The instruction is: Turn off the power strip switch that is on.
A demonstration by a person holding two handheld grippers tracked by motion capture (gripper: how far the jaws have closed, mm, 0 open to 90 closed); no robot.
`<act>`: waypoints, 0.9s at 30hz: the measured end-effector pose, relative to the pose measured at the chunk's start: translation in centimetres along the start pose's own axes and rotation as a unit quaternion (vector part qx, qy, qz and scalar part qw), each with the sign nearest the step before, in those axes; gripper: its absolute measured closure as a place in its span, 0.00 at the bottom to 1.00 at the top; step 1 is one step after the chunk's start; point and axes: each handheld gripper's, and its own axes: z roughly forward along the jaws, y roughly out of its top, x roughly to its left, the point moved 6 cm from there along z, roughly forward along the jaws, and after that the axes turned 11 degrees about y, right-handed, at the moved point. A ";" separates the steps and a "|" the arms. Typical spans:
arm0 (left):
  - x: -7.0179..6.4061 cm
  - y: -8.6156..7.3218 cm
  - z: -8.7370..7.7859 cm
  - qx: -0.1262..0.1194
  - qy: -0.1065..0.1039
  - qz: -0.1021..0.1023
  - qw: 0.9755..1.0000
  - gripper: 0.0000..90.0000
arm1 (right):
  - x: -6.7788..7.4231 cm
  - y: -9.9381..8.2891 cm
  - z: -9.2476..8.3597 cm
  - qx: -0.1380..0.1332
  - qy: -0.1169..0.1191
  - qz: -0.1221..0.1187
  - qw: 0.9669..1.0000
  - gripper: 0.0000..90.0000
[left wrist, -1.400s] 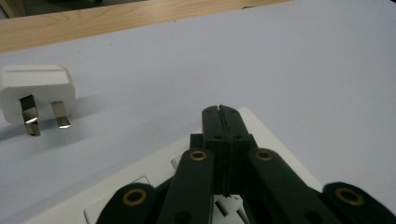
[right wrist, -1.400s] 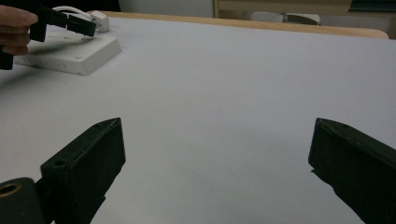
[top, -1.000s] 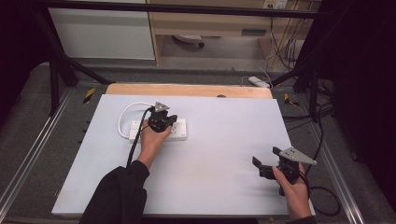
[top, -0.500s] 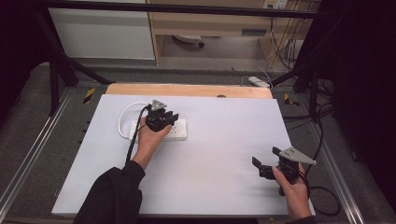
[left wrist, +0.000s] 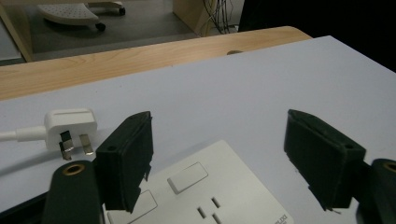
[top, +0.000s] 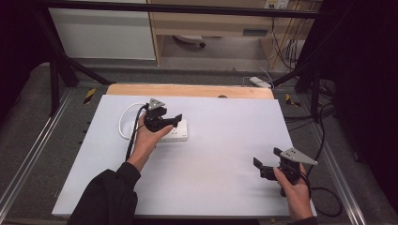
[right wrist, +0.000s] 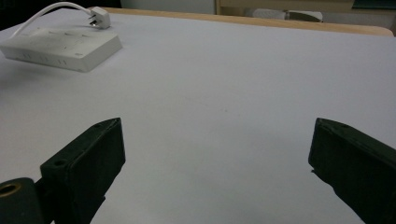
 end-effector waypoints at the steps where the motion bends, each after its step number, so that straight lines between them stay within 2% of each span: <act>1: 0.0 0.0 0.0 0.002 0.000 -0.005 1.000 0.23 | 0.0 0.0 0.0 -0.001 0.000 0.000 1.000 0.05; 7: -0.3 0.1 -0.6 0.012 -0.006 -0.007 1.000 0.13 | 0.0 0.0 0.0 0.000 0.001 -0.001 1.000 0.05; 11: -0.5 0.3 -1.2 0.012 -0.008 -0.008 1.000 0.12 | 0.0 0.0 0.0 0.000 0.001 0.001 1.000 0.05; 16: -0.6 0.7 -2.2 -0.007 -0.010 -0.011 1.000 0.12 | 0.0 0.0 0.0 0.000 0.001 -0.001 1.000 0.05; 27: 0.0 1.2 -5.1 -0.025 -0.024 -0.028 0.999 0.11 | 0.1 0.0 0.1 0.002 0.002 -0.002 1.000 0.04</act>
